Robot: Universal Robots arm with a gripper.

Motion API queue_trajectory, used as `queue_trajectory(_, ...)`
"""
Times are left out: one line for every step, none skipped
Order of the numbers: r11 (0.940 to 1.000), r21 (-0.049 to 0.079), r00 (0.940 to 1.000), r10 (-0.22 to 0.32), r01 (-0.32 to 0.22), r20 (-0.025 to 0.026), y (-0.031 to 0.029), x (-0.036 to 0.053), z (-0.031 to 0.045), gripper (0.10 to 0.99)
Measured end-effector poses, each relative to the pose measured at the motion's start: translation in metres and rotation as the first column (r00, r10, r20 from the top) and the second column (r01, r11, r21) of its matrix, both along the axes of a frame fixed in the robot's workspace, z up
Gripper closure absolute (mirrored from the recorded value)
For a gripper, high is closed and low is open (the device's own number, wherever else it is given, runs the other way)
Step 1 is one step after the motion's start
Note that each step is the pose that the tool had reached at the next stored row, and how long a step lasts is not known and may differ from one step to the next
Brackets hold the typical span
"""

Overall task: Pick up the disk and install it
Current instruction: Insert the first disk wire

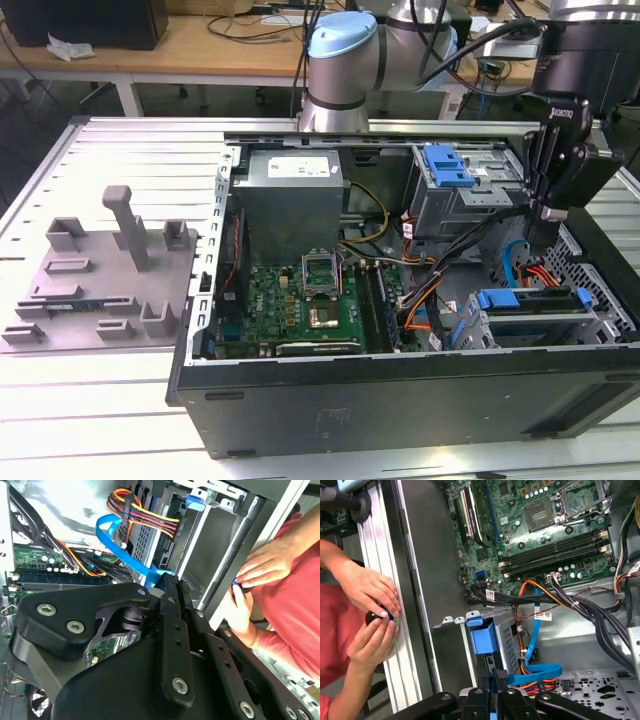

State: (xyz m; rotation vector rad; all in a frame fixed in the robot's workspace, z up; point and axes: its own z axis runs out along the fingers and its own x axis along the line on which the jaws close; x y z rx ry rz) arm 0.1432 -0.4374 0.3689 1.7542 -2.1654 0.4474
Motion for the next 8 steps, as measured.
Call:
queue_trajectory(0.9999,0.0,0.9999,0.011,-0.011,0.0,-0.0003,0.0001,0.0,0.925)
queue_trajectory(0.9998,0.001,0.9998,0.019,-0.019,0.0,-0.0004,0.0001,-0.0001,0.925)
queue_trajectory(0.9996,0.001,0.9996,0.027,-0.027,0.0,-0.0004,0.0001,-0.0002,0.925)
queue_trajectory(0.9995,0.003,0.9995,0.033,-0.033,0.0,-0.0005,0.0001,-0.0003,0.925)
queue_trajectory(0.9992,0.006,0.9993,0.038,-0.038,0.0001,-0.001,0.0002,-0.0005,0.925)
queue_trajectory(0.9992,0.009,0.9992,0.039,-0.039,0.0002,-0.0021,0.0002,-0.0005,0.925)
queue_trajectory(0.9991,0.014,0.9992,0.039,-0.04,0.0005,-0.0035,0.0002,-0.0006,0.925)
queue_trajectory(0.9988,0.028,0.9992,0.04,-0.04,0.001,-0.0064,0.0002,-0.0007,0.925)
